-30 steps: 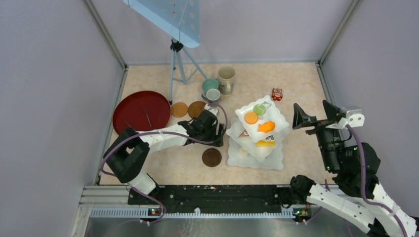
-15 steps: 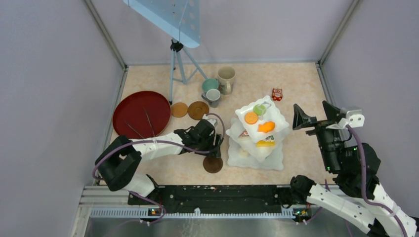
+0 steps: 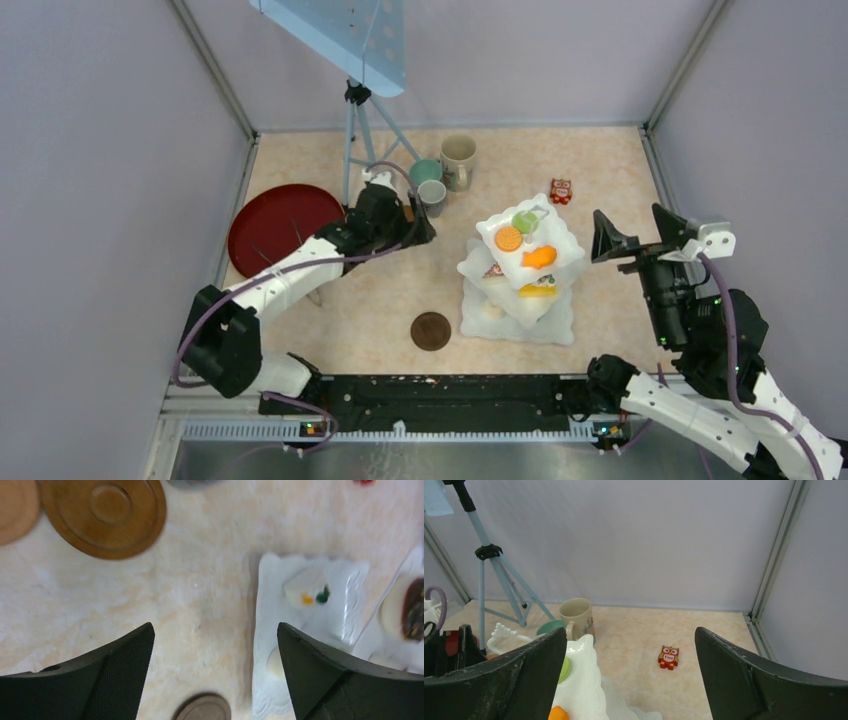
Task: Serve the afternoon tea
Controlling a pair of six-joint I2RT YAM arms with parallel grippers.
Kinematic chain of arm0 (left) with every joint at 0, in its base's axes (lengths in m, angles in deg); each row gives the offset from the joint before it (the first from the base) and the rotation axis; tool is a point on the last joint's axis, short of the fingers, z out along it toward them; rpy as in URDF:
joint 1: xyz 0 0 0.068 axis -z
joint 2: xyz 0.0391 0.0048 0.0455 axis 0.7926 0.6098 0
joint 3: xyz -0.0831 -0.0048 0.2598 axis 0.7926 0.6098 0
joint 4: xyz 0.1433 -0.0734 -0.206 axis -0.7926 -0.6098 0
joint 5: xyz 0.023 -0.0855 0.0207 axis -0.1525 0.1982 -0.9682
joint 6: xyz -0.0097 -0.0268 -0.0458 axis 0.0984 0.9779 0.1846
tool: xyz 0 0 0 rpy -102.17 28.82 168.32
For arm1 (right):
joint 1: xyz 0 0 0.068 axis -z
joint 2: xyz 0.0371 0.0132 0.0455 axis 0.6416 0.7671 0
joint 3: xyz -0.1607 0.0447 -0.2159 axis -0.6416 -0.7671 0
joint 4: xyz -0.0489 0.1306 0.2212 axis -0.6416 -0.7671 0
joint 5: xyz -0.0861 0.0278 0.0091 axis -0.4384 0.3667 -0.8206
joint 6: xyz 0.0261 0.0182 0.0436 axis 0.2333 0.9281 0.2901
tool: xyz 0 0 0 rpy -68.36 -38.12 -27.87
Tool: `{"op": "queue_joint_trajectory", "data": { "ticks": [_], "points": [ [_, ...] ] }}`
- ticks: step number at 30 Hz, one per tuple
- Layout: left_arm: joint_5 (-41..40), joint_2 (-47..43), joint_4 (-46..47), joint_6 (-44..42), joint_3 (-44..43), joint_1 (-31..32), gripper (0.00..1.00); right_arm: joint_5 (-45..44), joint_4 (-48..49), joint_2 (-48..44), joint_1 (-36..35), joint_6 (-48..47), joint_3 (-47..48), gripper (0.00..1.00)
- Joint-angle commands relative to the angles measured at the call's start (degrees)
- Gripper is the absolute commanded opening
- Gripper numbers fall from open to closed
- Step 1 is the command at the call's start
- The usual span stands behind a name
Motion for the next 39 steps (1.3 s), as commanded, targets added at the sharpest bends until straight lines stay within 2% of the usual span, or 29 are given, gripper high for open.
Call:
{"op": "queue_joint_trajectory", "data": {
  "ticks": [1,7,10,14,22,27,34,39],
  "points": [
    [-3.1,2.8,8.1,8.5,-4.7,-6.4,0.94,-0.5,1.3,-0.8,-0.7,-1.1,0.4,0.97],
    [-4.8,17.9,-2.9,10.7,-24.0,-8.0,0.81,-1.6,0.7,-2.9,-0.7,-1.7,1.3,0.97],
    [-3.8,23.4,-5.0,13.9,-28.3,-8.0,0.76,-2.2,0.1,-4.3,-0.8,-1.2,1.5,0.97],
    [-2.5,26.5,-6.8,22.7,-30.0,-8.0,0.70,-2.7,-1.2,-5.7,-0.8,-1.2,2.0,0.97],
    [-5.0,29.2,-9.2,35.1,-30.5,-7.4,0.68,-2.5,-2.1,-6.2,-0.7,-2.5,2.9,0.97],
    [-6.1,30.2,-9.5,38.3,-30.9,-7.3,0.66,-2.0,-1.9,-6.3,-0.7,-3.0,3.0,0.97],
    [-8.2,32.6,-9.9,40.9,-33.1,-7.2,0.57,-2.3,-1.4,-7.0,-0.7,-3.2,2.3,0.97],
    [-9.8,34.0,-10.4,41.4,-34.9,-6.6,0.47,-2.1,-1.5,-7.0,-0.7,-3.5,2.4,0.97]
  ]
}}
